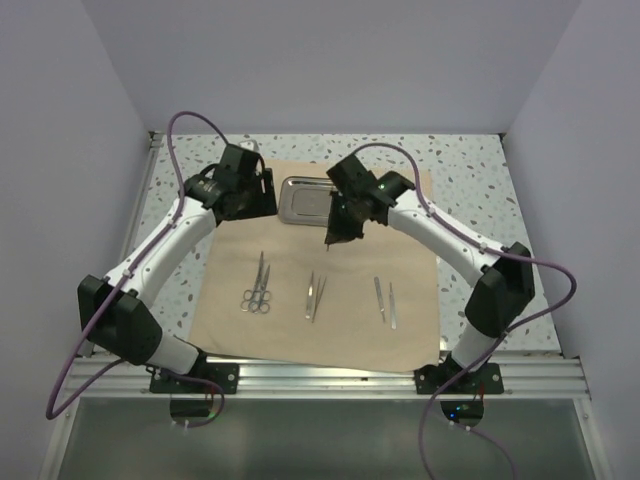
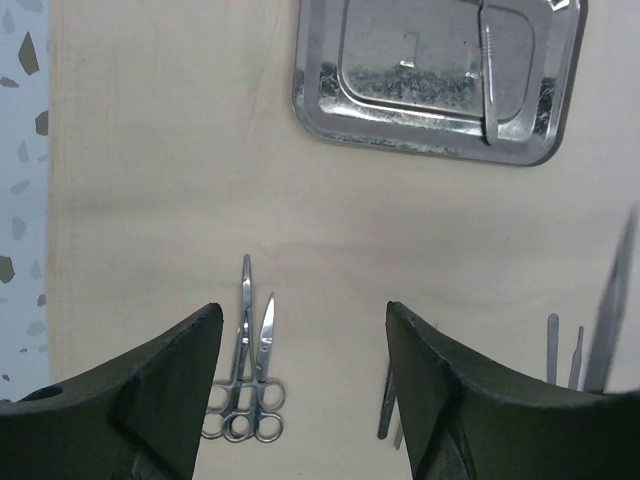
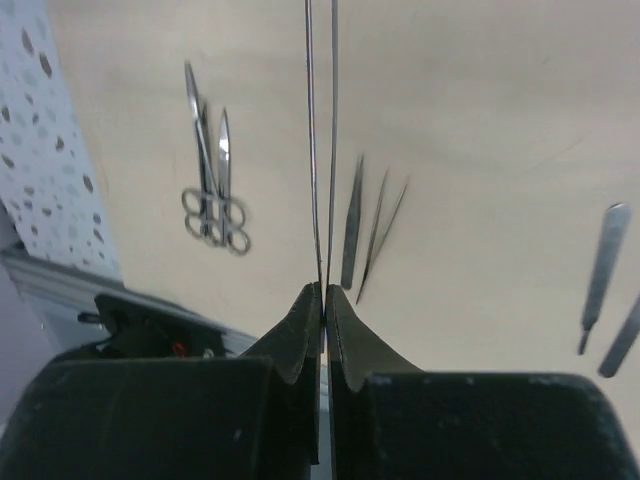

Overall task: Open and lay out the surgical kit
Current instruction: Place the medical item in the surgical kit, then pick up the medical item from the container.

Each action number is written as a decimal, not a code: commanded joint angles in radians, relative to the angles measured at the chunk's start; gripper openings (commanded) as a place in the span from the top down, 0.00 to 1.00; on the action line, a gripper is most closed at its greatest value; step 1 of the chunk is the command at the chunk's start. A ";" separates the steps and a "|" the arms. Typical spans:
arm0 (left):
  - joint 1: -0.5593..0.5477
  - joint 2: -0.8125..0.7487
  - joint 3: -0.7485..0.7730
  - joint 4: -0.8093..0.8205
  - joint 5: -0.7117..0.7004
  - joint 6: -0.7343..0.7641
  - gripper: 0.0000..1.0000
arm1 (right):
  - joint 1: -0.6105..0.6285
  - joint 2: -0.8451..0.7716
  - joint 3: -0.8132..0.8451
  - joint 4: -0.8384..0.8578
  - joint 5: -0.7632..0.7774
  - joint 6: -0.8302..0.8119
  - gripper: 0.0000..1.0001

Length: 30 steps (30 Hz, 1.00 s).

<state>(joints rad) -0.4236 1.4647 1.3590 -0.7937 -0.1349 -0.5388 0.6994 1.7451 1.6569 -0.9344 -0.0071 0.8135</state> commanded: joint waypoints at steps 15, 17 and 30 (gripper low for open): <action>0.011 0.017 0.197 -0.098 -0.055 -0.104 0.30 | 0.202 -0.002 -0.370 0.259 -0.218 0.167 0.70; 0.011 0.008 0.181 -0.096 -0.052 -0.108 0.30 | 0.204 -0.001 -0.373 0.243 -0.215 0.161 0.43; -0.043 0.253 0.264 0.013 0.012 -0.098 0.35 | 0.132 -0.234 0.036 -0.199 0.212 -0.009 0.23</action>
<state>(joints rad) -0.4332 1.6127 1.5463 -0.8505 -0.1505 -0.6353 0.8825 1.6806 1.5524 -0.9710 -0.0048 0.8776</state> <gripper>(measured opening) 0.652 0.766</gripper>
